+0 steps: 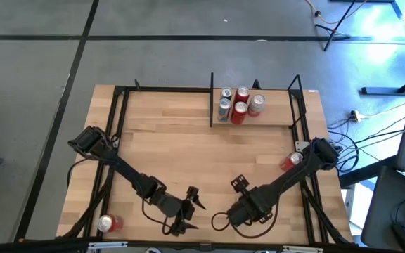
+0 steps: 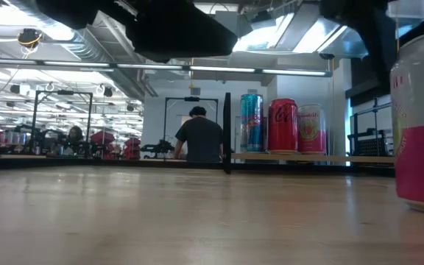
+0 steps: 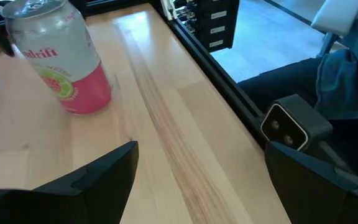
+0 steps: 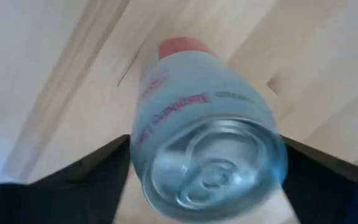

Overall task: Place canned beverage on shelf
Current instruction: Put the pink soda can on the shelf aligned with the other pink soda can

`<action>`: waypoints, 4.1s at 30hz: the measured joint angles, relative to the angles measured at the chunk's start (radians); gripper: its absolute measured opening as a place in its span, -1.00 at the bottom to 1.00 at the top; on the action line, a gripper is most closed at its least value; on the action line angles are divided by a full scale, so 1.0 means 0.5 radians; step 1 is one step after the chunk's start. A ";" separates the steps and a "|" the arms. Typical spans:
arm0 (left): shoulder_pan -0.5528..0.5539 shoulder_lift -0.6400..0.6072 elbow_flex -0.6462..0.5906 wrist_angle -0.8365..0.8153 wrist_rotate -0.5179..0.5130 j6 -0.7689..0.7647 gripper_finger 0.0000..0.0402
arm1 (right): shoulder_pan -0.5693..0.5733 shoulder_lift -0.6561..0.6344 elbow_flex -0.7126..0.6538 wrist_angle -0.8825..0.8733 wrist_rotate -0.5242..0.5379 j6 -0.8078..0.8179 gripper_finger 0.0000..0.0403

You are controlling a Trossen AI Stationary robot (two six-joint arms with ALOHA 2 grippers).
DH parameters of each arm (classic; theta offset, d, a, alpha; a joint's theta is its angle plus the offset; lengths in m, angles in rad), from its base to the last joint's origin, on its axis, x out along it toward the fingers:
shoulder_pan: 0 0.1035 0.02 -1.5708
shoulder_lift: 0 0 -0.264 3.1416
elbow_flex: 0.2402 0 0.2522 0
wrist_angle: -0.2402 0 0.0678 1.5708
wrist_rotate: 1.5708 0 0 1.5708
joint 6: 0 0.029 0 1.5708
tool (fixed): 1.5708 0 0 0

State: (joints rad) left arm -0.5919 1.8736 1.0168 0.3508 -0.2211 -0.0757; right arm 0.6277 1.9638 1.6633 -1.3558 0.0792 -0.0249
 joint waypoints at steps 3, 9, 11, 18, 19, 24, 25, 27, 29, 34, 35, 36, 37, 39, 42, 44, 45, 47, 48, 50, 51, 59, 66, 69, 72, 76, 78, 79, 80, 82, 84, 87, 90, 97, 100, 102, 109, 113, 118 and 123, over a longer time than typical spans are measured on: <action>0.014 0.000 0.000 0.003 0.004 0.000 0.68 | 0.002 -0.001 0.100 -0.148 -0.064 0.120 0.90; 0.108 0.000 0.000 0.090 -0.047 0.063 0.68 | 0.030 -0.078 0.283 -0.334 -0.402 0.555 0.67; 0.163 0.000 0.000 0.154 -0.104 0.056 0.68 | 0.100 -0.153 0.261 -0.254 -0.366 0.778 0.62; 0.351 0.000 0.000 0.264 -0.177 -0.101 0.68 | 0.604 -0.376 -0.055 0.245 0.213 1.580 0.57; 0.363 0.000 0.000 0.285 -0.172 -0.101 0.68 | 0.676 -0.384 -0.110 0.343 0.326 1.667 0.57; 0.448 0.086 0.000 0.545 -0.226 -0.092 0.68 | 0.925 -0.380 -0.439 0.874 0.860 1.890 0.57; 0.470 0.129 0.000 0.644 -0.233 -0.095 0.68 | 0.946 -0.380 -0.511 0.985 0.922 1.915 0.57; 0.516 0.208 0.000 0.802 -0.235 -0.098 0.68 | 0.959 -0.380 -0.639 1.147 1.006 1.969 0.57; 0.559 0.274 0.000 0.933 -0.239 -0.106 0.68 | 0.956 -0.380 -0.759 1.304 1.032 1.988 0.57; 0.652 0.402 0.066 1.053 -0.258 -0.112 0.68 | 0.956 -0.380 -1.004 1.718 1.242 1.926 0.57; 0.663 0.444 0.107 1.043 -0.262 -0.113 0.68 | 0.953 -0.380 -1.045 1.751 1.256 1.927 0.57; 0.672 0.493 0.165 1.041 -0.258 -0.112 0.68 | 0.944 -0.380 -1.078 1.771 1.255 1.930 0.56; 0.679 0.541 0.221 1.030 -0.256 -0.110 0.68 | 0.942 -0.380 -1.099 1.786 1.255 1.941 0.56; 0.685 0.624 0.338 0.960 -0.260 -0.109 0.68 | 0.943 -0.380 -1.124 1.797 1.256 1.984 0.56; 0.686 0.694 0.477 0.802 -0.256 -0.112 0.68 | 0.943 -0.380 -1.127 1.804 1.259 1.995 0.56; 0.677 0.728 0.549 0.741 -0.241 -0.112 0.68 | 0.943 -0.380 -1.127 1.805 1.278 1.994 0.56; 0.671 0.741 0.570 0.715 -0.233 -0.109 0.68 | 0.943 -0.380 -1.127 1.799 1.303 1.994 0.56; 0.658 0.773 0.604 0.713 -0.175 -0.107 0.68 | 0.943 -0.380 -1.127 1.774 1.345 1.994 0.56; 0.649 0.783 0.608 0.708 -0.148 -0.106 0.68 | 0.943 -0.380 -1.127 1.759 1.344 1.994 0.56; 0.633 0.787 0.610 0.691 -0.111 -0.107 0.68 | 0.939 -0.380 -1.127 1.737 1.344 1.999 0.56; 0.624 0.786 0.611 0.676 -0.102 -0.105 0.68 | 0.939 -0.380 -1.127 1.718 1.345 2.011 0.56; 0.561 0.784 0.611 0.628 -0.127 -0.105 0.68 | 0.948 -0.383 -1.121 1.457 1.340 2.195 0.56; 0.538 0.784 0.610 0.629 -0.039 -0.106 0.68 | 0.930 -0.383 -1.127 1.228 1.358 2.362 0.56; 0.538 0.784 0.610 0.626 0.049 -0.108 0.68 | 0.898 -0.380 -1.128 1.140 1.380 2.447 0.56; 0.539 0.784 0.610 0.624 0.052 -0.108 0.68 | 0.858 -0.384 -1.128 1.117 1.310 2.450 0.56; 0.530 0.775 0.610 0.529 0.067 -0.144 0.68 | 0.790 -0.449 -1.125 1.072 1.066 2.450 0.56; 0.519 0.724 0.608 0.377 0.067 -0.144 0.68 | 0.755 -0.508 -1.081 0.995 0.960 2.441 0.56; 0.513 0.675 0.607 0.277 0.061 -0.144 0.68 | 0.740 -0.541 -1.052 0.957 0.919 2.436 0.56; 0.508 0.621 0.607 0.179 0.052 -0.143 0.68 | 0.727 -0.576 -1.021 0.917 0.889 2.428 0.56; 0.495 0.491 0.611 -0.058 0.048 -0.142 0.68 | 0.698 -0.641 -0.953 0.857 0.852 2.398 0.56; 0.476 0.390 0.613 -0.288 0.049 -0.115 0.68 | 0.670 -0.701 -0.885 0.877 0.851 2.339 0.56; 0.434 0.308 0.612 -0.541 0.024 -0.097 0.68 | 0.618 -0.737 -0.790 0.907 0.846 2.316 0.56; 0.381 0.294 0.611 -0.582 -0.034 -0.092 0.68 | 0.552 -0.738 -0.716 0.913 0.852 2.247 0.56; 0.321 0.307 0.610 -0.634 -0.058 -0.092 0.68 | 0.327 -0.740 -0.766 0.942 0.743 2.282 0.56; 0.314 0.307 0.610 -0.633 -0.060 -0.096 0.68 | 0.298 -0.740 -0.826 0.965 0.628 2.281 0.56; 0.312 0.307 0.610 -0.634 -0.060 -0.104 0.68 | 0.301 -0.739 -0.870 1.007 0.593 2.287 0.56; 0.312 0.308 0.610 -0.631 -0.059 -0.162 0.68 | 0.298 -0.739 -0.992 1.093 0.600 2.328 0.56; 0.305 0.308 0.610 -0.629 -0.058 -0.191 0.68 | 0.298 -0.743 -1.045 1.174 0.640 2.291 0.56; 0.291 0.308 0.610 -0.629 -0.057 -0.197 0.68 | 0.304 -0.746 -1.099 1.222 0.677 2.273 0.54; 0.276 0.309 0.610 -0.632 -0.056 -0.161 0.68 | 0.301 -0.747 -1.097 1.226 0.681 2.075 0.27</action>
State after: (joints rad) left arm -0.4540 2.0281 1.3220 0.0350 -0.2489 -0.1562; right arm 0.7784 1.5902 1.1150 -0.7430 0.4195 1.0128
